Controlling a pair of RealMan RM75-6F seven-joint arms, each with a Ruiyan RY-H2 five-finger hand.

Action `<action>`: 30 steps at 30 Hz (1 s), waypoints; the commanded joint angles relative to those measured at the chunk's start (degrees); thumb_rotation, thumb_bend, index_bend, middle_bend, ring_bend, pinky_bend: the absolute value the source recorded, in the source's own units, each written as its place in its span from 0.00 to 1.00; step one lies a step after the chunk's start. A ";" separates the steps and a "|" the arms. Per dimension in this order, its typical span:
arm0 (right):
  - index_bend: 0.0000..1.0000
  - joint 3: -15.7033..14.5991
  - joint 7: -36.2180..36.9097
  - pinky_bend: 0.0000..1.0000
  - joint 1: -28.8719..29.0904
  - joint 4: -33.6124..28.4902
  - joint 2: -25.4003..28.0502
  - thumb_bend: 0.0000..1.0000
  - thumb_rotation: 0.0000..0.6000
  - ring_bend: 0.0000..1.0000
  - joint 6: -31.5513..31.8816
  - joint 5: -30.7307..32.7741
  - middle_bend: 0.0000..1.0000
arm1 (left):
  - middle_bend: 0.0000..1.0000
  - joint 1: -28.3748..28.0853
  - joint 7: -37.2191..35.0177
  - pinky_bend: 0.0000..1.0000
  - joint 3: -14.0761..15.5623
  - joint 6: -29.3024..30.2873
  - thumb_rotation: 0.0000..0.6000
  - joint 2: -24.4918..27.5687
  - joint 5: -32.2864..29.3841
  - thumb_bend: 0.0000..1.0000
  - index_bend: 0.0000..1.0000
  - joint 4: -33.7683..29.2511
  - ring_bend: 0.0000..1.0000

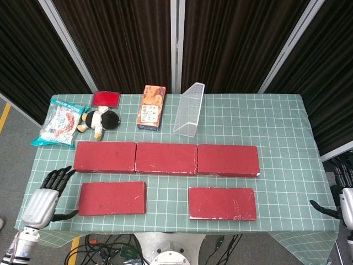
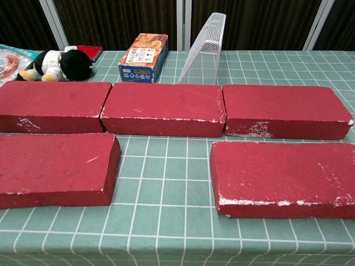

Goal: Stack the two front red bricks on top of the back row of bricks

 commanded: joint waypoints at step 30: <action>0.00 0.40 1.32 0.00 0.98 1.76 -0.52 0.00 1.00 0.00 -1.84 1.62 0.00 | 0.00 -13.41 39.47 0.00 -4.53 -11.71 1.00 -20.65 -28.70 0.00 0.03 -13.47 0.00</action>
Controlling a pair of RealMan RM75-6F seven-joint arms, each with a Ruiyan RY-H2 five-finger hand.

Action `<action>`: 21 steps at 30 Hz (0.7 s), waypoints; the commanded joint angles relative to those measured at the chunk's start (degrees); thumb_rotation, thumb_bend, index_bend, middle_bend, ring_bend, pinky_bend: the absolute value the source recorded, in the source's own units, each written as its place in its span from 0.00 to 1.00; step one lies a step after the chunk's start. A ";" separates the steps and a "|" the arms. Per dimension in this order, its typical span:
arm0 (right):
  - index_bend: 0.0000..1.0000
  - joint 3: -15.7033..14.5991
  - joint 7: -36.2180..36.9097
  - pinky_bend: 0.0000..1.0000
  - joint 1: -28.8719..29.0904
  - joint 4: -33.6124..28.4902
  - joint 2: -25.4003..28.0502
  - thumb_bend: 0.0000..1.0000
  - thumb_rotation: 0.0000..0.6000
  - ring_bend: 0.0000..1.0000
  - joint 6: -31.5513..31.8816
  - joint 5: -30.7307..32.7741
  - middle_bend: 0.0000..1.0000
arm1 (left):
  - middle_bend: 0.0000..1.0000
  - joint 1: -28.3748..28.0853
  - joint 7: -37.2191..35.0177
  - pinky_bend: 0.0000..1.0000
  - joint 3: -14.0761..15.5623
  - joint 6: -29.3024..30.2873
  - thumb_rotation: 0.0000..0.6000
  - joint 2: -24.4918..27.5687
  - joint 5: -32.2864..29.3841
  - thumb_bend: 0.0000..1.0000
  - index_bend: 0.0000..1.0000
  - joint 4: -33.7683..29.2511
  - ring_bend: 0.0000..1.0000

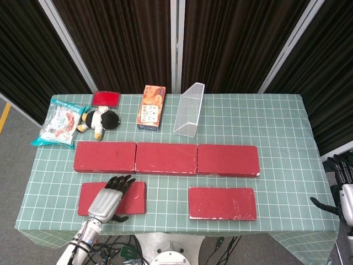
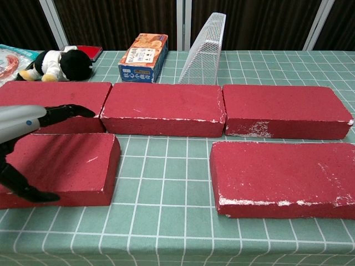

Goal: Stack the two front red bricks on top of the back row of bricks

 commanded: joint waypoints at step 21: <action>0.00 0.16 1.73 0.00 -0.27 2.46 -0.92 0.00 1.00 0.00 -0.18 0.92 0.00 | 0.00 -5.51 2.31 0.00 0.22 1.74 1.00 -2.73 -10.25 0.00 0.03 3.37 0.00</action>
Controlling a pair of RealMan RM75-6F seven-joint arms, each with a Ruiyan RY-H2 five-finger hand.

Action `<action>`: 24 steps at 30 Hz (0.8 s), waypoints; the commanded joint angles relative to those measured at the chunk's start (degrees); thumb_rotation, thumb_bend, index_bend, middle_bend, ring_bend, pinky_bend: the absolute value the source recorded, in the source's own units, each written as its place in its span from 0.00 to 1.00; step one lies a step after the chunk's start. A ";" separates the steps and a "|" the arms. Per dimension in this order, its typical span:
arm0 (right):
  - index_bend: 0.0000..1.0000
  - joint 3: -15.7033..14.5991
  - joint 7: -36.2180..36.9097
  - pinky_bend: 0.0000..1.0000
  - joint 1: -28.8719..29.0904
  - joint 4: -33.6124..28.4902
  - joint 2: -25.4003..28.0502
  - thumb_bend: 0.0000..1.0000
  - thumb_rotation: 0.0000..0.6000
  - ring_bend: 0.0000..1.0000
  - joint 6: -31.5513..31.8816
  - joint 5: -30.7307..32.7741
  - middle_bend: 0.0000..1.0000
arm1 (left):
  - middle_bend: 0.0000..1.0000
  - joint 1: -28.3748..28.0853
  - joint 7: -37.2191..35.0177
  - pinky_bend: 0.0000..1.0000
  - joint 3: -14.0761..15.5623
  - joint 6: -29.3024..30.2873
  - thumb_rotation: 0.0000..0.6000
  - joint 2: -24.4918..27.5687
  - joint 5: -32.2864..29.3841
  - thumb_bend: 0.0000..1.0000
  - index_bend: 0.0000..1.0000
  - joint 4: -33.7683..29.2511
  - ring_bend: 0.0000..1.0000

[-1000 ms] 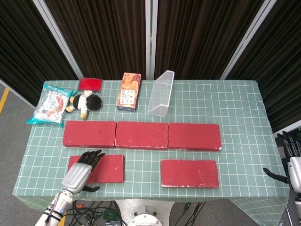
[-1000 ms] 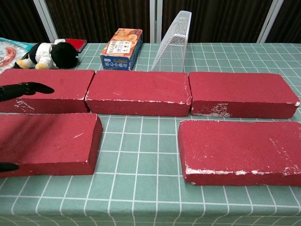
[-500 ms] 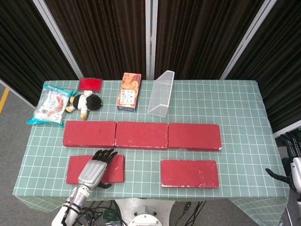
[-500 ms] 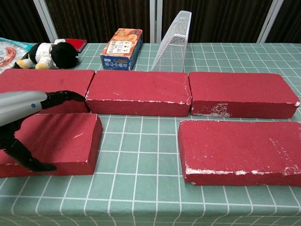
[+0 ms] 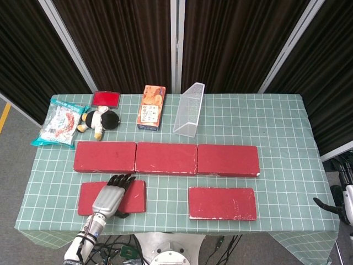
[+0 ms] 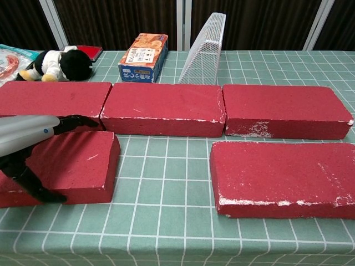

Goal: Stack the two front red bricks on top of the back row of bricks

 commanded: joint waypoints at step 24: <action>0.00 0.12 0.10 0.00 -0.12 0.52 -0.32 0.00 1.00 0.00 -0.54 0.77 0.00 | 0.16 -2.33 -1.11 0.00 2.77 2.68 1.00 0.95 -0.06 0.07 0.07 -0.66 0.11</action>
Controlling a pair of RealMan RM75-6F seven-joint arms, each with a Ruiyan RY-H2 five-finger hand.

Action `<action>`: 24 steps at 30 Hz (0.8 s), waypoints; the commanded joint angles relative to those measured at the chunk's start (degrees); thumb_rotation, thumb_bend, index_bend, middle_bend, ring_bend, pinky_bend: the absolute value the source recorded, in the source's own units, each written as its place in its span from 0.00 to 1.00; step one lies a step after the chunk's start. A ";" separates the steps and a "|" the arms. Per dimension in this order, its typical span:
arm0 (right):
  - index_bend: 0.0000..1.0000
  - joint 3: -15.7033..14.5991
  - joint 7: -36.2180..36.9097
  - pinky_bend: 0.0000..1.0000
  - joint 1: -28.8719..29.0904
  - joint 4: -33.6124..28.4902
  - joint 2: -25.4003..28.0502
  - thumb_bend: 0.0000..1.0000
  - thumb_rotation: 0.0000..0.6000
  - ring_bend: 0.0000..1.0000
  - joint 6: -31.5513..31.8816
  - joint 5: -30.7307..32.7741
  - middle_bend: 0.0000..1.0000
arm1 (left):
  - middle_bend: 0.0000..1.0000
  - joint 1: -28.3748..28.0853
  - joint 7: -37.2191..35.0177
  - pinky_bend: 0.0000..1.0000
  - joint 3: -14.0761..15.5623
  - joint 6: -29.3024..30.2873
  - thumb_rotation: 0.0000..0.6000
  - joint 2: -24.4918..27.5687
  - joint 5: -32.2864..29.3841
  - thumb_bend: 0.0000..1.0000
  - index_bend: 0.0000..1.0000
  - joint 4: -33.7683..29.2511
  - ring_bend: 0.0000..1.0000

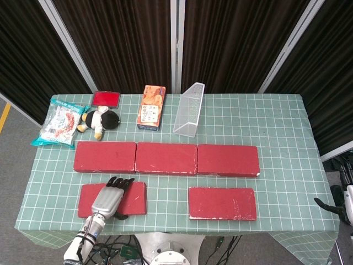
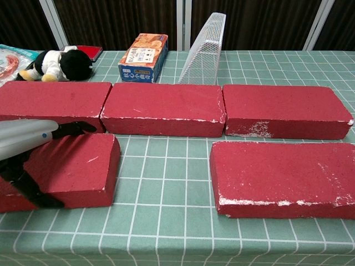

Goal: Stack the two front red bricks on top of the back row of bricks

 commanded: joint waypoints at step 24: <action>0.00 0.65 -0.51 0.00 -0.29 -2.87 2.41 0.00 1.00 0.00 1.92 -1.28 0.00 | 0.17 -15.73 -5.60 0.00 -13.94 -13.50 1.00 15.93 -9.05 0.13 0.09 -3.54 0.13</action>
